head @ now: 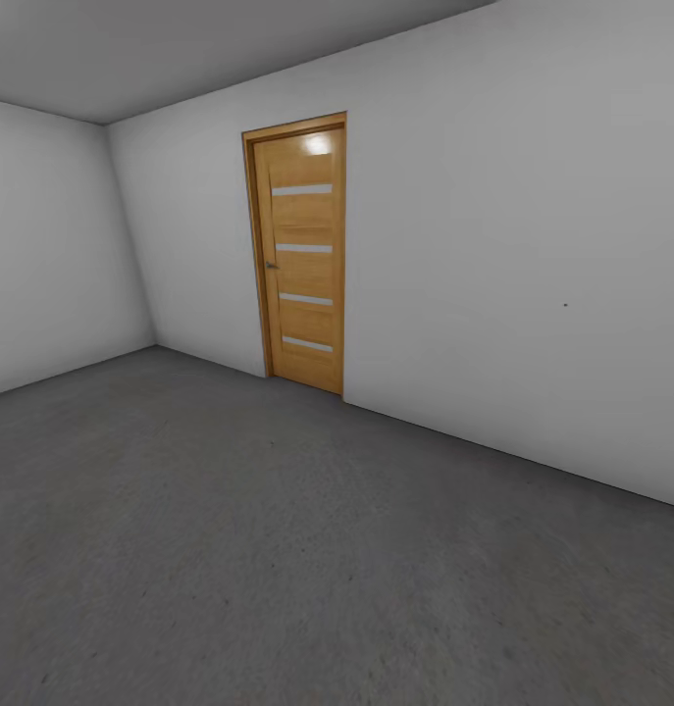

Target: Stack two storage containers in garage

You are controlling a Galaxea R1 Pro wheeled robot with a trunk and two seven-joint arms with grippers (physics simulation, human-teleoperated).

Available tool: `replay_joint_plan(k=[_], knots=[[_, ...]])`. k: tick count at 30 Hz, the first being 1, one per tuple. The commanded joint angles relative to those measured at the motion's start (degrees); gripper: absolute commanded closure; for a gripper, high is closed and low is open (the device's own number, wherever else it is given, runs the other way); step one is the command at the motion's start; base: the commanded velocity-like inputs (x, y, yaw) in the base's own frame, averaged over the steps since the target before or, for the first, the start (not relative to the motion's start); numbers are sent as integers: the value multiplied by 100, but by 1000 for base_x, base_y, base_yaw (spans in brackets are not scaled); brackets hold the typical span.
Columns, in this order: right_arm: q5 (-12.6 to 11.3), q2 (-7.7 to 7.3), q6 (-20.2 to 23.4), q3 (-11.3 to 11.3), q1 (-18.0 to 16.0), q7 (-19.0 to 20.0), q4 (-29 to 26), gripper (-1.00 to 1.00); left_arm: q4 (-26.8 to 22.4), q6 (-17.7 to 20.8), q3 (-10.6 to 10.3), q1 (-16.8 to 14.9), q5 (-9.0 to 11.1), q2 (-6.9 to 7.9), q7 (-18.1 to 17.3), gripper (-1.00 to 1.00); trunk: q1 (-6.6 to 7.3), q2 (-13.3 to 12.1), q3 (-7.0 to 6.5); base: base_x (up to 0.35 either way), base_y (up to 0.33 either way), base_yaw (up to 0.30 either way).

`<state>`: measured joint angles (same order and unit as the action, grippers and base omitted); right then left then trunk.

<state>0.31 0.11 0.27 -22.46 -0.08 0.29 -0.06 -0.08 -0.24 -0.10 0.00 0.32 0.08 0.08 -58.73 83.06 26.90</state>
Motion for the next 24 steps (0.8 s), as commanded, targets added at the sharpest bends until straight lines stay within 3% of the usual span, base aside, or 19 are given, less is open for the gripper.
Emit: replay_joint_plan(k=[1, 24], knots=[[3, 0, 3, -18, -1, 3, -1, -100, -1, -3, -2, 0, 3, 0, 1, -100, 0, 2, 3, 0, 0, 0], [3, 0, 3, -18, -1, 3, -1, -100, -1, -3, -2, 0, 3, 0, 1, -100, 0, 2, 3, 0, 0, 0]])
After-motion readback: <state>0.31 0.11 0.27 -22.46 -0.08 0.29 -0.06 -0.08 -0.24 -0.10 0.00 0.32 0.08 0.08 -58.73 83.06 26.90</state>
